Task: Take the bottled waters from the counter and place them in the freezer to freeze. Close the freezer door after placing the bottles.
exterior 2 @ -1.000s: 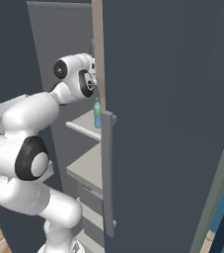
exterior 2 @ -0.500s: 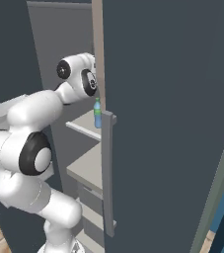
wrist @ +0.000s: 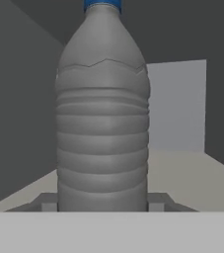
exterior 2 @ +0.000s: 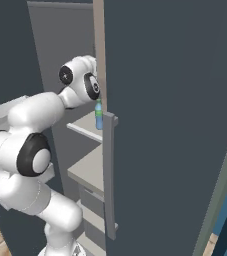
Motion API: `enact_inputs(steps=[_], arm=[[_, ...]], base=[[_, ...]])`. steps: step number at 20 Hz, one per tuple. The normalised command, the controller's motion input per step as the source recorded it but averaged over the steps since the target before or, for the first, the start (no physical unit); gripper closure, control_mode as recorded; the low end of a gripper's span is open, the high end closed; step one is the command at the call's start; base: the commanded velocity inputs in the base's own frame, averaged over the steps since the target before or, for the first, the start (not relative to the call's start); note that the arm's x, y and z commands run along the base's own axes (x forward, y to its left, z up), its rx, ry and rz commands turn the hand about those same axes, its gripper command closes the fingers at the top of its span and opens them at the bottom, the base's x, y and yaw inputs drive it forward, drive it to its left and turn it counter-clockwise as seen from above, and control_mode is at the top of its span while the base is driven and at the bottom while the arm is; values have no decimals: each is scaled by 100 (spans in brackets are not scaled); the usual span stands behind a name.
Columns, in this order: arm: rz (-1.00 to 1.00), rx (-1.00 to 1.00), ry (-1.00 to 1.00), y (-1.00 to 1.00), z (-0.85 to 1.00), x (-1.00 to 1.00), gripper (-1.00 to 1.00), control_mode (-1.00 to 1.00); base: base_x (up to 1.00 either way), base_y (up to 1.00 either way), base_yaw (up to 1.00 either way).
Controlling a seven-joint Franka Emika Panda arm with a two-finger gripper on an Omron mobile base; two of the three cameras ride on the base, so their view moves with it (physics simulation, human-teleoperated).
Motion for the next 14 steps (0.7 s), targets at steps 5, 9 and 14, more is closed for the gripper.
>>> enact_inputs(steps=[5,9,14], arm=[[0,0,-1,0,-2,0,-100,-100],[0,0,0,0,0,0,-100,-100],[0,0,0,0,0,0,-100,-100]], base=[[0,0,0],[0,0,0],[0,0,0]])
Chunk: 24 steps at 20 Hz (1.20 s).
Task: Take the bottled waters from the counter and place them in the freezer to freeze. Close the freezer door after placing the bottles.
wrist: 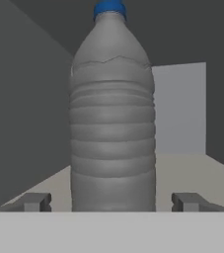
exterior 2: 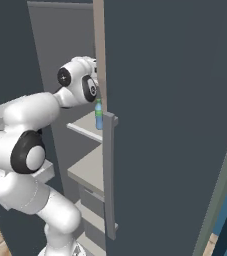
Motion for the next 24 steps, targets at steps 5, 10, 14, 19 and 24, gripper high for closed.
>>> enact_inputs(steps=[5,10,14,19,24], arm=[[0,0,0,0,0,-1,-100,-100],[0,0,-2,0,0,-6,-100,-100],[0,0,-3,0,0,-18,-100,-100],[0,0,-1,0,0,-22,-100,-100],[1,0,-1,0,3,-26,-100,-100]], base=[[0,0,0],[0,0,0],[0,0,0],[0,0,0],[0,0,0]])
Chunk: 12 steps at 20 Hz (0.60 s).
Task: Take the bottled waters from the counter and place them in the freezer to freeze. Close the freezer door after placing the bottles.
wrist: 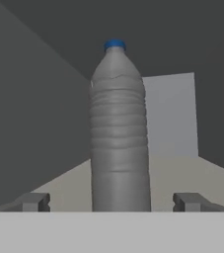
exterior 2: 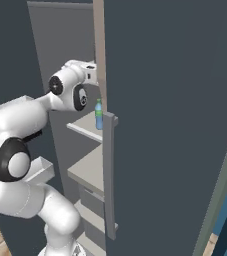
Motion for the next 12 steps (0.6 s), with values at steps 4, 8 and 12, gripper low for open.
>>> enact_inputs(steps=[4,8,12], arm=[[2,0,0,0,5,-27,-100,-100],[2,0,0,0,9,-28,-100,-100],[1,0,-1,-1,23,-48,-100,-100]], base=[[0,0,0],[0,0,0],[0,0,0]])
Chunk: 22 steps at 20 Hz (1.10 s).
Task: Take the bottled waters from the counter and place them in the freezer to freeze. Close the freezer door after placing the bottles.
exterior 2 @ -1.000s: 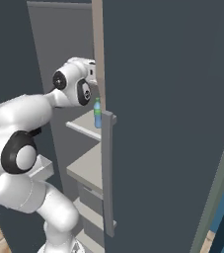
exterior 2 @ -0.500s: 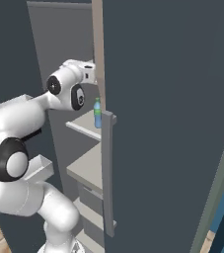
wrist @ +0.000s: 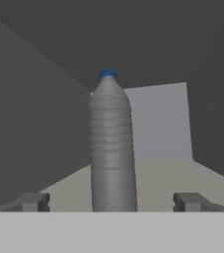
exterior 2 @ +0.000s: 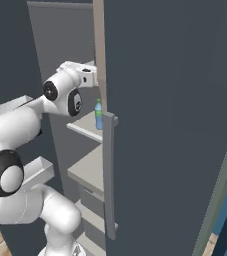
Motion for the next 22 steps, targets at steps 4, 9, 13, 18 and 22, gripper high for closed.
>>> enact_inputs(steps=[4,9,13,18,22], arm=[[2,0,0,-1,46,-63,-100,-100],[3,0,0,0,53,-61,-100,-100],[4,0,2,-1,48,-56,-100,-100],[3,1,12,0,40,-57,-100,-100],[0,2,50,0,20,-62,-100,-100]], base=[[0,0,0],[0,0,0],[0,0,0],[0,0,0],[0,0,0]])
